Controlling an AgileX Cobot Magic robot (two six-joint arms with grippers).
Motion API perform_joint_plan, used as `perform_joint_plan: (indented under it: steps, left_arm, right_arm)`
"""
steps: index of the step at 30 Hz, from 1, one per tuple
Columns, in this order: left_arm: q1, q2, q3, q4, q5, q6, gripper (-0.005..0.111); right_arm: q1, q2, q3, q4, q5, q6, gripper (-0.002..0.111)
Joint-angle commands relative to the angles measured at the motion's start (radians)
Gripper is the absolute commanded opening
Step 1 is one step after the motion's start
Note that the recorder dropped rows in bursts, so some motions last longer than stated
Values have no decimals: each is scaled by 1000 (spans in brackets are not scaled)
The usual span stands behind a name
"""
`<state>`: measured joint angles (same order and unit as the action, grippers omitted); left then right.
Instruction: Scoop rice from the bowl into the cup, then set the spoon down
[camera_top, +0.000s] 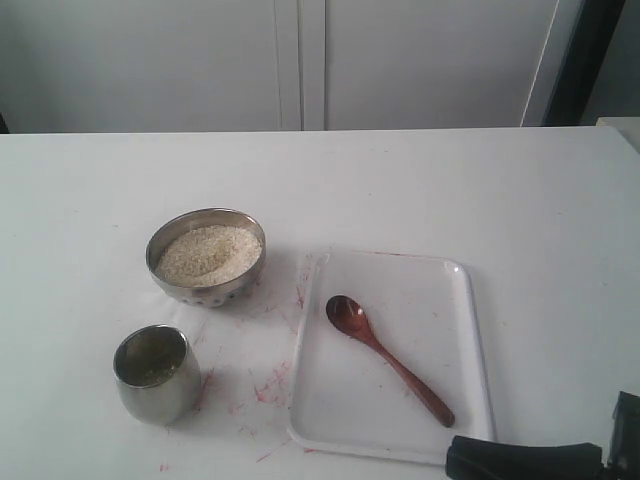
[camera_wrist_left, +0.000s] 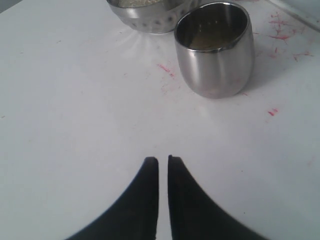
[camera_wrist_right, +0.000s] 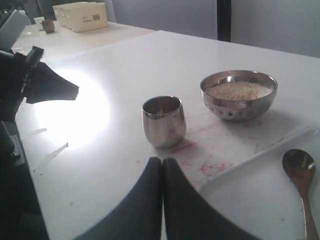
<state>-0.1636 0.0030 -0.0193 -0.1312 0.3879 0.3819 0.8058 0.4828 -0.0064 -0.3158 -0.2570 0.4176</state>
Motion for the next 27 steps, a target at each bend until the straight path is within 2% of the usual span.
perform_joint_plan:
  steps: [1,11,22,27]
  left_arm:
    - [-5,-3,7,-9,25,0,14]
    - [-5,-3,7,-9,25,0,14]
    - [-5,-3,7,-9,25,0,14]
    - [-5,-3,7,-9,25,0,14]
  right_arm:
    - [2,-4,6,1,17,3,0]
    - [2,-4,6,1,17,3,0]
    - [10,-142,6,1,17,3,0]
    - [-64,-282,6,1,17,3,0]
